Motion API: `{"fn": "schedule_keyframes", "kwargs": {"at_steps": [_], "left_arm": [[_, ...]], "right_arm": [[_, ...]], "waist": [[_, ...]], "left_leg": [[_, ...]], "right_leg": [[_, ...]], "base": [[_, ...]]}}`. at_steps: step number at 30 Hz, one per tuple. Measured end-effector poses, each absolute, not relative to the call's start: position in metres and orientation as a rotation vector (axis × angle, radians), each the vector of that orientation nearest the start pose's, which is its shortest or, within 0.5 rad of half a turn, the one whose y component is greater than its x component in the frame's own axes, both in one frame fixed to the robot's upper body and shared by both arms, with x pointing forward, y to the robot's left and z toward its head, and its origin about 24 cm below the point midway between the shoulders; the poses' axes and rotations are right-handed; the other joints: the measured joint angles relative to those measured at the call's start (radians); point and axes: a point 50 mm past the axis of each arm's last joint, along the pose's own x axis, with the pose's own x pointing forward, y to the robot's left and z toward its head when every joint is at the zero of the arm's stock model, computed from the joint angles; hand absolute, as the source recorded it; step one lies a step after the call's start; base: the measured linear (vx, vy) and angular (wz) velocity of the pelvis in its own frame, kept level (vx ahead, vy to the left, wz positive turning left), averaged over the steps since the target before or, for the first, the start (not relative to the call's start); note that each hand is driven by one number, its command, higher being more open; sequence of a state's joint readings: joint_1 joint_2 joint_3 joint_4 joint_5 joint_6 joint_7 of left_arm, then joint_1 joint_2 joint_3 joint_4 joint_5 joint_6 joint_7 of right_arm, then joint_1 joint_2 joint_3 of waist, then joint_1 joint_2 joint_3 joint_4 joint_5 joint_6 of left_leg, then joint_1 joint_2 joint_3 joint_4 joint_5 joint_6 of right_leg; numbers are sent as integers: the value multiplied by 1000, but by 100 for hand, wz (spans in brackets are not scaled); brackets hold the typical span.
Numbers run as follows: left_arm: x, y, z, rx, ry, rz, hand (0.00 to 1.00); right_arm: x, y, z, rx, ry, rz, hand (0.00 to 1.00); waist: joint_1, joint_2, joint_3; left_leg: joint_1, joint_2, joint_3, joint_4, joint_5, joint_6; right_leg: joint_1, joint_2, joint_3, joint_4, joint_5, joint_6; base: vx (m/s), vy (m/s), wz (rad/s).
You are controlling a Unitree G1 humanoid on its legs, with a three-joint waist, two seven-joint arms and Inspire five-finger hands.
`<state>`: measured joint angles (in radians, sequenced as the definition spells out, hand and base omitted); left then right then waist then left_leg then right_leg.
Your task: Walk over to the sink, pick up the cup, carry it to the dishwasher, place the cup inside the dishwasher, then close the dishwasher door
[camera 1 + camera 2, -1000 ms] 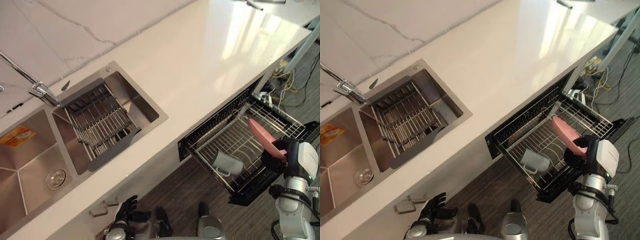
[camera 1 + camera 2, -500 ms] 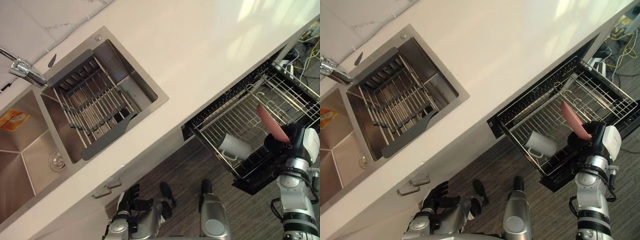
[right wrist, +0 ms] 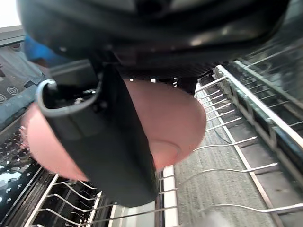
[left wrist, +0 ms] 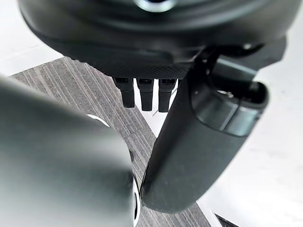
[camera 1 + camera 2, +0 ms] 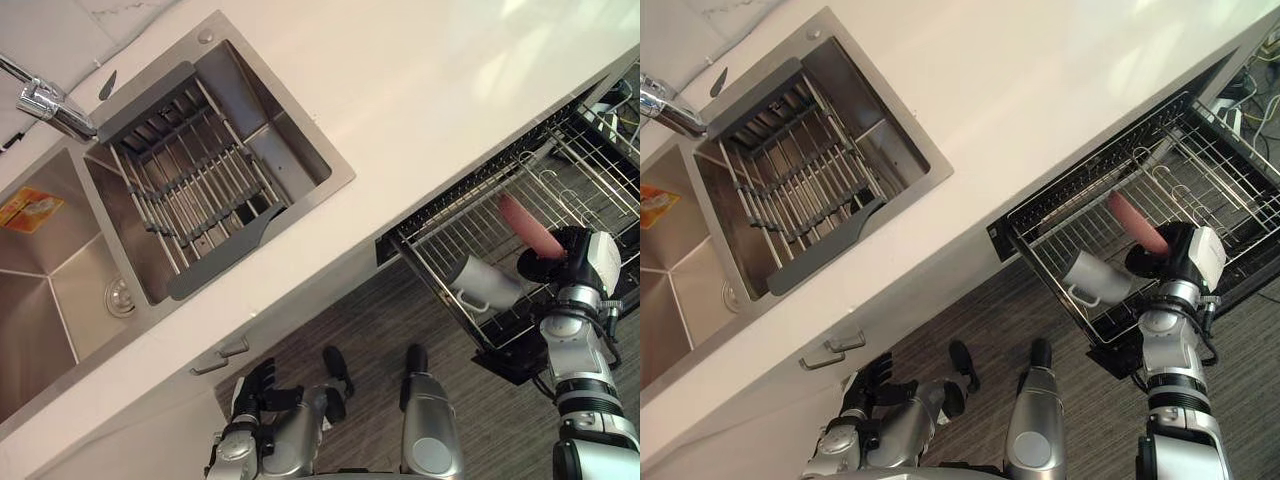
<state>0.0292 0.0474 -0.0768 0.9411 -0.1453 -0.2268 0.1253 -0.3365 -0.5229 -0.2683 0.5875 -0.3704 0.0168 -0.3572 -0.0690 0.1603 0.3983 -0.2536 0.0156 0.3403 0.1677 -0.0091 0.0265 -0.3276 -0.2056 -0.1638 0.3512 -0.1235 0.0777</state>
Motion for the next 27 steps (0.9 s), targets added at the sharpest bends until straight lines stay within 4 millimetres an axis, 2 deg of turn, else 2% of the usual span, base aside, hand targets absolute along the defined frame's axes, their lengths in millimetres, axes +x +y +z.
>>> {"fn": "schedule_keyframes", "kwargs": {"at_steps": [10, 16, 19, 24, 27], "left_arm": [[155, 165, -133, -6, 746, 157, 90], [154, 170, -133, 5, 753, 165, 90], [154, 172, -134, 15, 761, 165, 90], [150, 179, -136, 22, 787, 181, 90], [145, 182, -139, 25, 820, 177, 90]], "right_arm": [[287, -330, 81, -724, 67, -677, 90], [268, -313, 79, -710, -1, -650, 90], [260, -306, 71, -685, 3, -631, 90], [244, -296, 54, -616, 38, -565, 90], [233, -289, 48, -560, 43, -540, 90]], "waist": [[-3, -10, 7], [-17, -28, 8], [-19, -42, 2], [-16, -72, -24], [-13, -86, -59]], "left_leg": [[1, -11, -7, -19, 6, 1], [20, -22, -36, -20, 5, 0], [34, -29, -43, -20, 5, 1], [51, -32, -53, -21, 5, 1], [65, -31, -56, -29, 6, 2]], "right_leg": [[5, -4, -6, -13, 7, 10], [67, -3, -29, -82, 42, 24], [101, -4, -31, -128, 68, 33], [142, 2, -33, -185, 99, 36], [168, 9, -33, -228, 118, 36]], "base": [[39, 14, 2], [13, 50, 8], [-1, 76, 0], [-17, 52, -2], [-10, 32, -5]]}}
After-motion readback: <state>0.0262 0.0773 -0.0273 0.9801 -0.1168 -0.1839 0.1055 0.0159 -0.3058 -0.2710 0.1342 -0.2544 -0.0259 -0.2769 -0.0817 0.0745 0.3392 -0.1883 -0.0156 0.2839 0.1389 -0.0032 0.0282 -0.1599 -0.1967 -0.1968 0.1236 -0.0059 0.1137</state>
